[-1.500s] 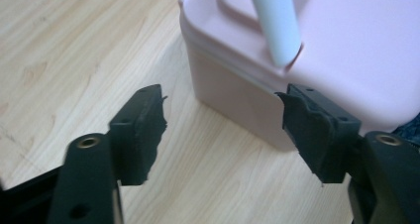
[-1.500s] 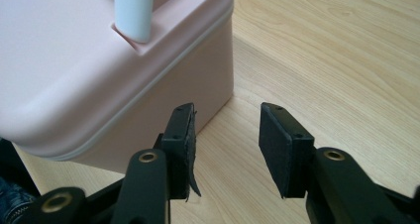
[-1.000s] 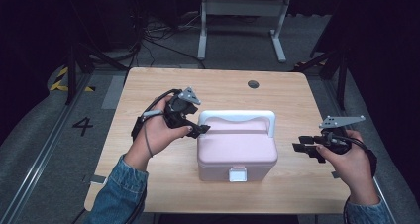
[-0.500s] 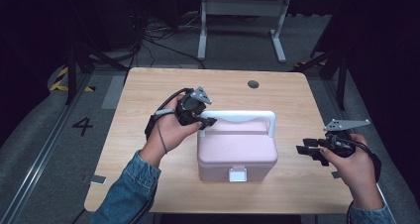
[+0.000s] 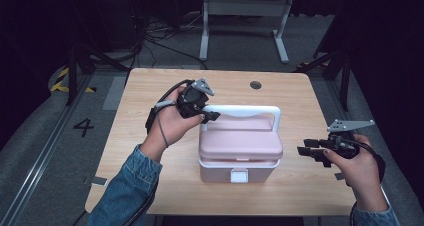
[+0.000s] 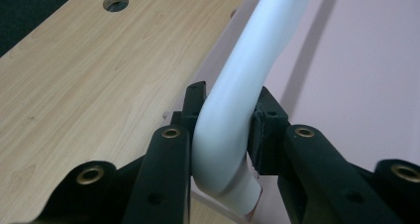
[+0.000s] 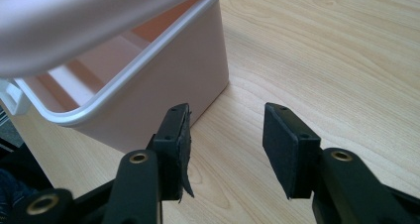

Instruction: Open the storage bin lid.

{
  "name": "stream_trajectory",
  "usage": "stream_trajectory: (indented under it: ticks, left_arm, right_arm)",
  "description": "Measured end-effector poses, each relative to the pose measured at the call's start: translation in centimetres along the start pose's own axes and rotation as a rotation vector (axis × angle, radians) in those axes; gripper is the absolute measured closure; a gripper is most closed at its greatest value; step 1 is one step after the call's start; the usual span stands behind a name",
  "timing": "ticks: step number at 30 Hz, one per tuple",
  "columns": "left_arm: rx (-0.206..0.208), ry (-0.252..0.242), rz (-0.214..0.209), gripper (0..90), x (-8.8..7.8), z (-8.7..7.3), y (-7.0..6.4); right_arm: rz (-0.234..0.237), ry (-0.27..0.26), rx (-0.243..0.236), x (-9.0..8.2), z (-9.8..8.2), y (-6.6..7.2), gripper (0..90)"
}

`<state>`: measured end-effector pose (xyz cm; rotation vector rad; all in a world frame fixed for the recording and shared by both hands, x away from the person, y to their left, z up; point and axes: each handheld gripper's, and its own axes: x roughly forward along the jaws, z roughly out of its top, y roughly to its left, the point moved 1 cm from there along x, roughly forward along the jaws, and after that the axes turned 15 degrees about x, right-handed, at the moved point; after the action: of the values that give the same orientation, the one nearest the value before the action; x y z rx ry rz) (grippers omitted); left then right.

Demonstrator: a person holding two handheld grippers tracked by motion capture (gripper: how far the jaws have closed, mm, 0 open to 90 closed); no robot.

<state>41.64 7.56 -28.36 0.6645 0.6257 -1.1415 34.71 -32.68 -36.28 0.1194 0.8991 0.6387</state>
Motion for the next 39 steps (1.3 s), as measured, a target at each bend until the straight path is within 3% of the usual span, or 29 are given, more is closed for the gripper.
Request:
stream_trajectory:
  ticks: [9,16,17,23,30,39]
  left_arm:
    - [-0.022,0.001,0.007,72.6,-0.5,0.8,0.8]
    - [-0.081,-0.049,-0.024,71.5,-0.4,0.6,1.7]
    - [-0.102,-0.066,-0.032,71.4,-0.3,0.5,1.9]
    - [-0.129,-0.080,-0.029,71.0,-0.2,0.5,2.4]
    - [-0.140,-0.071,-0.010,70.7,-0.1,0.7,2.5]
    - [-0.160,-0.071,-0.008,70.3,-0.1,0.6,2.5]
  right_arm:
    - [0.014,-0.012,-0.020,-0.2,0.2,0.4,56.6]
    - [0.011,-0.041,-0.064,-0.6,0.3,0.8,68.7]
    - [0.019,-0.066,-0.080,-0.9,0.5,1.1,72.5]
    - [0.044,-0.108,-0.118,-1.3,0.8,2.0,81.4]
    - [0.132,-0.145,-0.192,-0.9,1.5,3.9,85.9]
    - [0.262,-0.148,-0.271,1.7,2.0,5.4,87.8]
